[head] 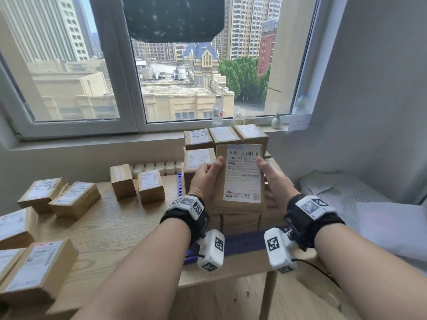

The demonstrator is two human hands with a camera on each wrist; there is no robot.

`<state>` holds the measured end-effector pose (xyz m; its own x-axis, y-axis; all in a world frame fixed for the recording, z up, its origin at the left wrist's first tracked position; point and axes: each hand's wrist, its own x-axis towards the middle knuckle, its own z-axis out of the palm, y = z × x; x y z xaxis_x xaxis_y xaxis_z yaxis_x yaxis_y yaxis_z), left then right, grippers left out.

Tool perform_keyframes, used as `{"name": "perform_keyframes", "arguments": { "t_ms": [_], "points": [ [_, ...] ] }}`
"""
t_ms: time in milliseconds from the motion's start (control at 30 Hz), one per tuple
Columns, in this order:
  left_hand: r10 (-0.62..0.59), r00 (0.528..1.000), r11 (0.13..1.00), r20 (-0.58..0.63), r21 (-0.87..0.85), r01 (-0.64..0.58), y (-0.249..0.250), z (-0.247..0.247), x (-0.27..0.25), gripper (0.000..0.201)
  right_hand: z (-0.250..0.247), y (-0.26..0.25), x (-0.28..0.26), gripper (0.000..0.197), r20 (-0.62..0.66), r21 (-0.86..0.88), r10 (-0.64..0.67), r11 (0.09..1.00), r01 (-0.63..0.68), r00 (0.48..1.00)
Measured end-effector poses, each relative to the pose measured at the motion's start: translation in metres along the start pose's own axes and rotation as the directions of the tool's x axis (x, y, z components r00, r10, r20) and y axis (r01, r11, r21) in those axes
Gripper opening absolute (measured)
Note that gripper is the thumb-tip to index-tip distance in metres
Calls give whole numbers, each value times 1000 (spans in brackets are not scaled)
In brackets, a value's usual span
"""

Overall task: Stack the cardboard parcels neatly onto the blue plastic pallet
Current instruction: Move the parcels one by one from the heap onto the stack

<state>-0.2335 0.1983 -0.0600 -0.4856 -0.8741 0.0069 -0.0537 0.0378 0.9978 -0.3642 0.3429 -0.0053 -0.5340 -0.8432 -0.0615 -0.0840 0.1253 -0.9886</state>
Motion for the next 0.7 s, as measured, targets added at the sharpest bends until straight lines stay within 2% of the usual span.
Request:
{"name": "perform_keyframes", "arguments": {
  "t_ms": [67,167,200,300,333,400,500,600,700],
  "points": [
    [-6,1000,1000,-11,14,6,-1,17,11,95,-16,1,8,33,34,8,-6,1000,6,999],
    [-14,1000,1000,-6,23,14,20,42,11,95,-38,4,25,62,36,5,-6,1000,6,999],
    [-14,1000,999,-7,39,14,34,50,5,91,-44,4,31,64,14,16,1,1000,-1,1000],
    [-7,1000,990,4,139,6,60,64,10,60,-62,3,55,51,-21,69,-1,998,3,1000],
    [11,1000,981,14,194,-14,64,65,18,54,-65,2,62,53,-23,75,-3,997,5,1000],
    [57,998,958,24,282,-61,74,65,32,48,-69,1,79,68,-30,73,7,997,-5,1000],
    [92,995,927,25,362,-94,88,60,52,42,-69,2,107,66,-52,124,17,992,-10,999],
    [89,996,907,19,412,-88,96,50,73,40,-65,1,135,80,-31,160,70,985,-64,997],
    [99,994,874,-38,482,-69,96,34,97,34,-59,-5,158,66,-37,117,95,989,-90,995]
  ]
}}
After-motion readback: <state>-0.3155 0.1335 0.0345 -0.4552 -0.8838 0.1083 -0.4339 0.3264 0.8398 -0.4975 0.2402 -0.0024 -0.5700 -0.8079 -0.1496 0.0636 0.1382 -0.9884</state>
